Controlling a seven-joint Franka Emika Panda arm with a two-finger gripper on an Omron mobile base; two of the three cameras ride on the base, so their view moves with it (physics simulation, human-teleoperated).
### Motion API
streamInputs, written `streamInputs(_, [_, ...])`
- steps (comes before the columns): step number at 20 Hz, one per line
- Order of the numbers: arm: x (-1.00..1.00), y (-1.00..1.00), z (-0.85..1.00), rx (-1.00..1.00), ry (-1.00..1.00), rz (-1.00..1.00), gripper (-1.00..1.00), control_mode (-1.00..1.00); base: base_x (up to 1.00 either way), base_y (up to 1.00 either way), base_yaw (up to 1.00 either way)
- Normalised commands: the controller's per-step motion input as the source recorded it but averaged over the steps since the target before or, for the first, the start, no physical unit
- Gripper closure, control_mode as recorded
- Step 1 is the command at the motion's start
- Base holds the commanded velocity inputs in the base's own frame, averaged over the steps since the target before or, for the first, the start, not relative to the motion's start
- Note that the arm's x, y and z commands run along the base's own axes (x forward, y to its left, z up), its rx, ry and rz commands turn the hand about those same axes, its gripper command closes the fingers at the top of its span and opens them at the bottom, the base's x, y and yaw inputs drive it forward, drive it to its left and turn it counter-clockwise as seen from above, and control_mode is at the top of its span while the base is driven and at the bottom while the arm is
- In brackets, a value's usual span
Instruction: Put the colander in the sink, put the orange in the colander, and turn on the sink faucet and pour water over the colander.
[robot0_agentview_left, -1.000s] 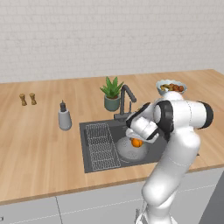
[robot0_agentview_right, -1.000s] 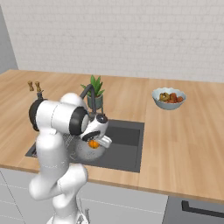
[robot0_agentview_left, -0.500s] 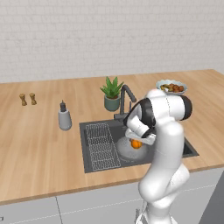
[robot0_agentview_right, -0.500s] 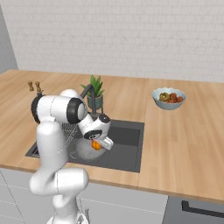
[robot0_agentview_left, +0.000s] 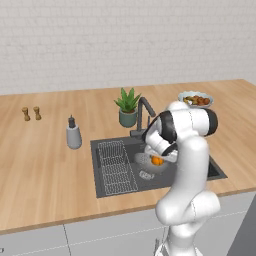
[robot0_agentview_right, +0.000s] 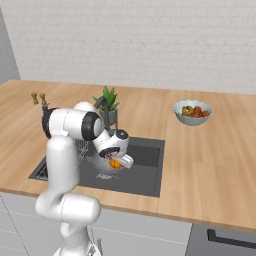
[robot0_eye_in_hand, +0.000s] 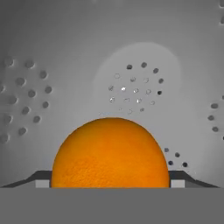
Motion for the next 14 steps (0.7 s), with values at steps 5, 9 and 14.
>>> streamInputs(5, [-0.65,0.01,0.02,0.03,-0.26,0.00,-1.00,-1.00,0.00,0.00,0.00])
streamInputs(9, [-0.73,0.11,0.16,0.05,-0.33,0.00,-1.00,-1.00,0.00,0.00,0.00])
streamInputs(14, [-0.77,0.00,0.10,0.05,-0.30,0.00,-1.00,-1.00,0.00,0.00,0.00])
